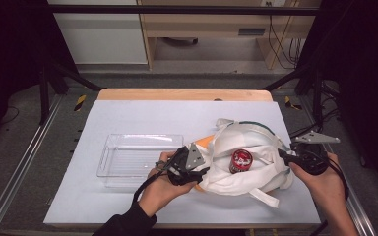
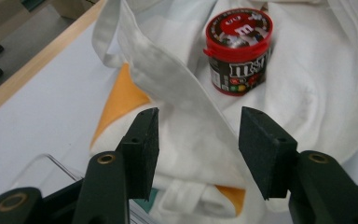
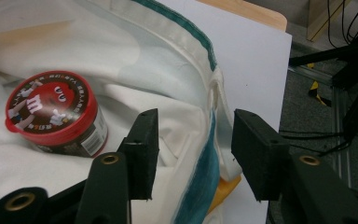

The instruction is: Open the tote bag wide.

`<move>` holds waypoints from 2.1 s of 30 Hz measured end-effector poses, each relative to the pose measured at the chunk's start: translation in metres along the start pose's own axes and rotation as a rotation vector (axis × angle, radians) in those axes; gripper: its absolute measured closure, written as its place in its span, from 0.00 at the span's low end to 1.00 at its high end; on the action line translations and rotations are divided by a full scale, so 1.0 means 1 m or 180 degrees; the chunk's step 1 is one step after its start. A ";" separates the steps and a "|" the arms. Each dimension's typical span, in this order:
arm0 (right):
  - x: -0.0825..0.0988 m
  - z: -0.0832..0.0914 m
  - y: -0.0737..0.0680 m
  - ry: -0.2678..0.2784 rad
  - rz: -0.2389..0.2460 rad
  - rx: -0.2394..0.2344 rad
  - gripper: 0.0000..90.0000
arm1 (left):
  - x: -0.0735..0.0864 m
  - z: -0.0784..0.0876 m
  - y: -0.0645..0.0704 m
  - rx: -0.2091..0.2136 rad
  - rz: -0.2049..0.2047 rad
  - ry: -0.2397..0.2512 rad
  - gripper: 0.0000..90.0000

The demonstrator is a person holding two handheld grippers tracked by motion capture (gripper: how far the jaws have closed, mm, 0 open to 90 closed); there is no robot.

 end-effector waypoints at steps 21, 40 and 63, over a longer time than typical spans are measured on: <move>0.024 0.007 -0.006 -0.0125 -0.0056 0.0042 0.64 | -0.059 -0.039 -0.030 -0.0071 0.0018 0.0112 0.49; 0.048 0.007 -0.004 -0.0280 0.0065 0.0077 0.89 | -0.043 -0.056 -0.053 -0.0159 0.0140 -0.0151 0.90; 0.069 -0.002 0.001 -0.0462 0.0145 0.0029 0.99 | -0.012 -0.069 -0.062 -0.0095 0.0244 -0.0463 0.93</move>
Point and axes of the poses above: each handheld gripper's, and its own axes: z roughly backward along the jaws, x roughly out of its underside, y roughly to its right, the point moved 5 cm from there along -z, roughly forward along the jaws, and after that the axes turned 2 degrees about x, right-handed, at the moved point
